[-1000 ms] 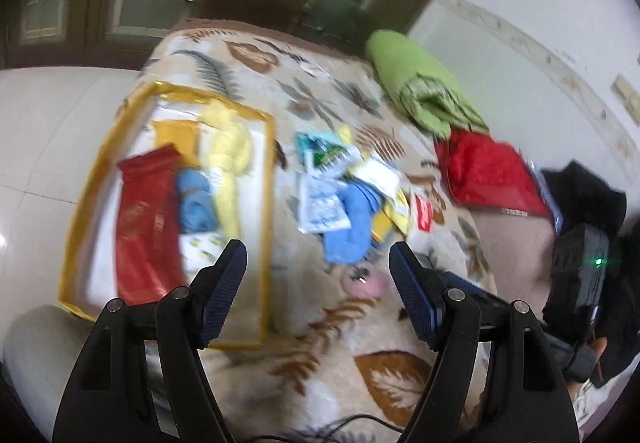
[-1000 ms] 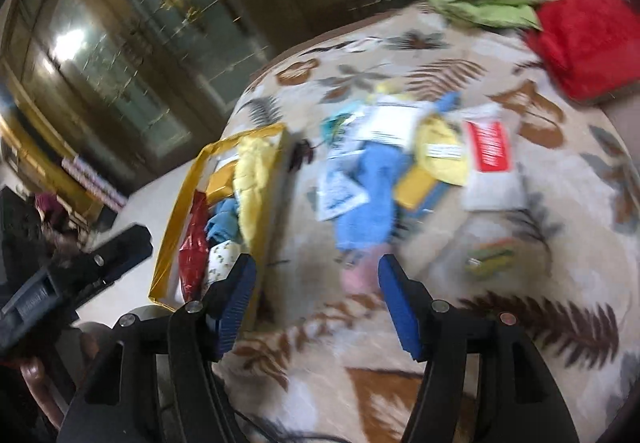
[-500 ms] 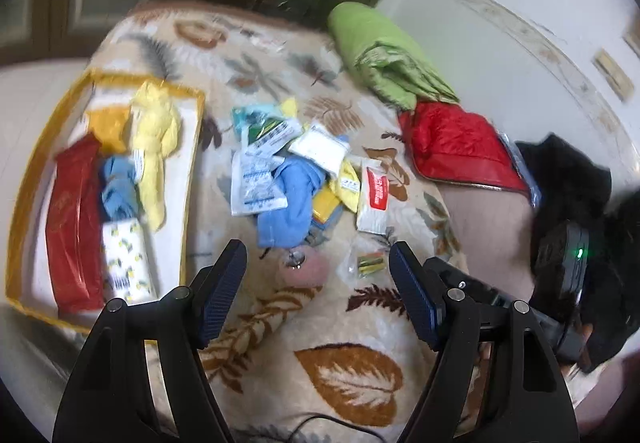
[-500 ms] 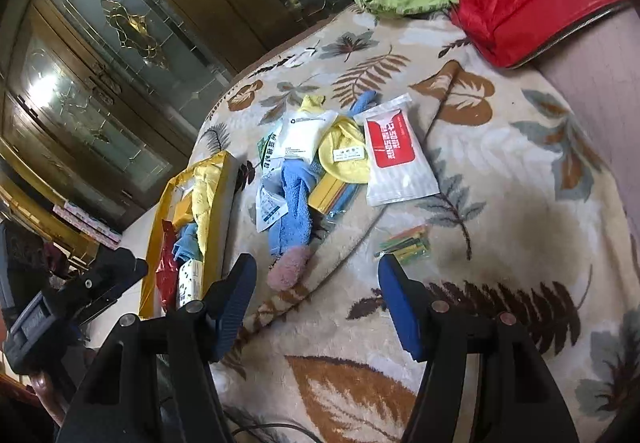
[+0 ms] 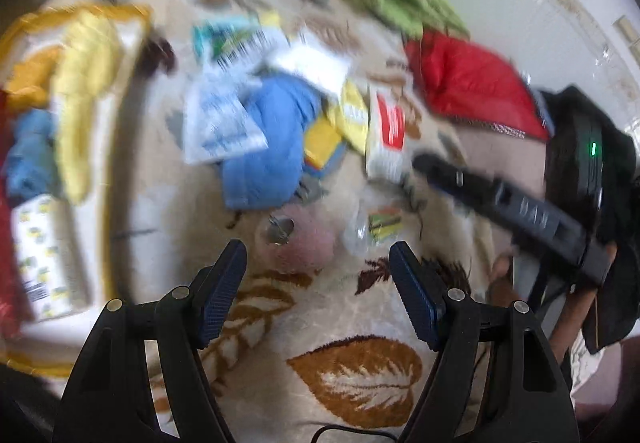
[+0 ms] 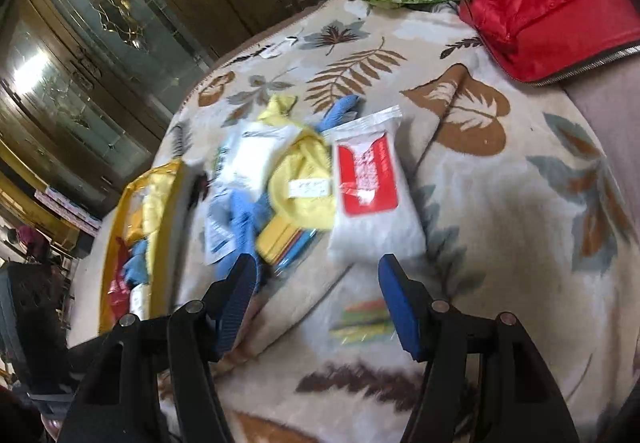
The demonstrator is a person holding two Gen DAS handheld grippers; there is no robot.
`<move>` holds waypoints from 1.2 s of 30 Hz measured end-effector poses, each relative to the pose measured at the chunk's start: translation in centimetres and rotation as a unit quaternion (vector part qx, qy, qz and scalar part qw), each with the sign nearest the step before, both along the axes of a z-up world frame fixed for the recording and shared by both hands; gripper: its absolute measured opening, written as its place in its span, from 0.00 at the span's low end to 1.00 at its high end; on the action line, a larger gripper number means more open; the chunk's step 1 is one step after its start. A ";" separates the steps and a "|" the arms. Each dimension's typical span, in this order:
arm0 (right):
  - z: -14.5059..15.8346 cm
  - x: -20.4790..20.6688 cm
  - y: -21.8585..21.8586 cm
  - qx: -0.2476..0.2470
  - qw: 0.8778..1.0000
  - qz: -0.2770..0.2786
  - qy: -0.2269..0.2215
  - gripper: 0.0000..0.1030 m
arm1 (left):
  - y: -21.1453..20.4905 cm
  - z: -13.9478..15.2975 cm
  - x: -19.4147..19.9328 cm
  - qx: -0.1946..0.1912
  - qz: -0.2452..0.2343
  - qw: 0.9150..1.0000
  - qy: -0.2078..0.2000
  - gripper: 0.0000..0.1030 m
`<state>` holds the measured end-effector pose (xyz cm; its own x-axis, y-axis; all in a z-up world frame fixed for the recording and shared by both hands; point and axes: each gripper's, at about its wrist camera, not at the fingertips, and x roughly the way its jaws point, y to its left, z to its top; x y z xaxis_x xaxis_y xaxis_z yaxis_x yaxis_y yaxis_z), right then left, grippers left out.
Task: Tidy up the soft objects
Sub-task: 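Grasp the pink fuzzy ball with the left tool while the right tool grasps the red-label white packet, then carry the pink ball with the left tool while the right tool carries the white packet over the tray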
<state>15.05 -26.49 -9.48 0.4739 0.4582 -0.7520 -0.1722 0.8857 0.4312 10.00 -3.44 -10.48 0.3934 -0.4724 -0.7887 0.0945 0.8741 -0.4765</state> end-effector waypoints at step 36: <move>3.8 -3.2 3.5 0.018 0.998 -0.020 -0.058 0.41 | 4.3 2.0 -1.8 -0.072 0.048 0.996 -0.026 0.36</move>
